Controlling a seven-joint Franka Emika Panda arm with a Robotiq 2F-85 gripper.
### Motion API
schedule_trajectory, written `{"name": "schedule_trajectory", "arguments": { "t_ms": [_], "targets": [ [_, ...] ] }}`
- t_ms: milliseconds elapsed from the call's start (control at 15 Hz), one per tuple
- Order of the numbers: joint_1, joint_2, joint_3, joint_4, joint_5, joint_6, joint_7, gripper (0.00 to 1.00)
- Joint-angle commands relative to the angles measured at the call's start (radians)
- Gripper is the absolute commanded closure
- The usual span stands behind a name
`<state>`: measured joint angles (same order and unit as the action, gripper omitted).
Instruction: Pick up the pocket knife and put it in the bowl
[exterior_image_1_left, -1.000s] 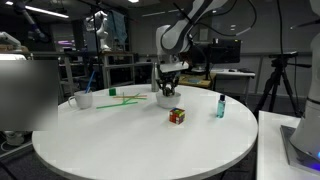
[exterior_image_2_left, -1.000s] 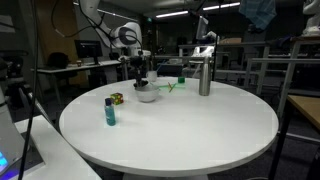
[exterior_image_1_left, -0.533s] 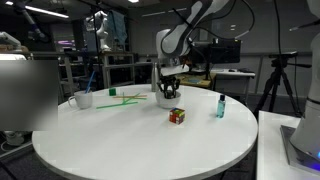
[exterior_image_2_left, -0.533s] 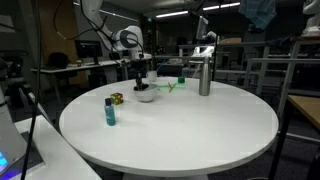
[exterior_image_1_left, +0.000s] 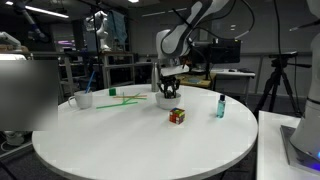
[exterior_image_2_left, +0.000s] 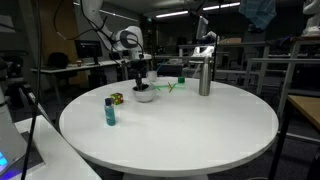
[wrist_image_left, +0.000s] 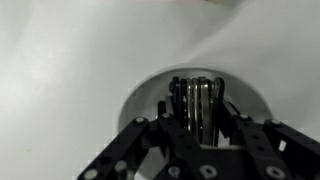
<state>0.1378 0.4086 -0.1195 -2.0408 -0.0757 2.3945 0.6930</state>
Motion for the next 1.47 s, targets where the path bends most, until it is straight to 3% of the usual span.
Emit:
{"name": "schedule_trajectory", "arguments": {
  "t_ms": [0,1400],
  "targets": [
    [-0.005,0.004,0.0,0.033,-0.009,-0.044,0.004,0.8],
    [-0.022,0.07,-0.01,0.102,0.001,-0.051,-0.016,0.8]
  ]
}}
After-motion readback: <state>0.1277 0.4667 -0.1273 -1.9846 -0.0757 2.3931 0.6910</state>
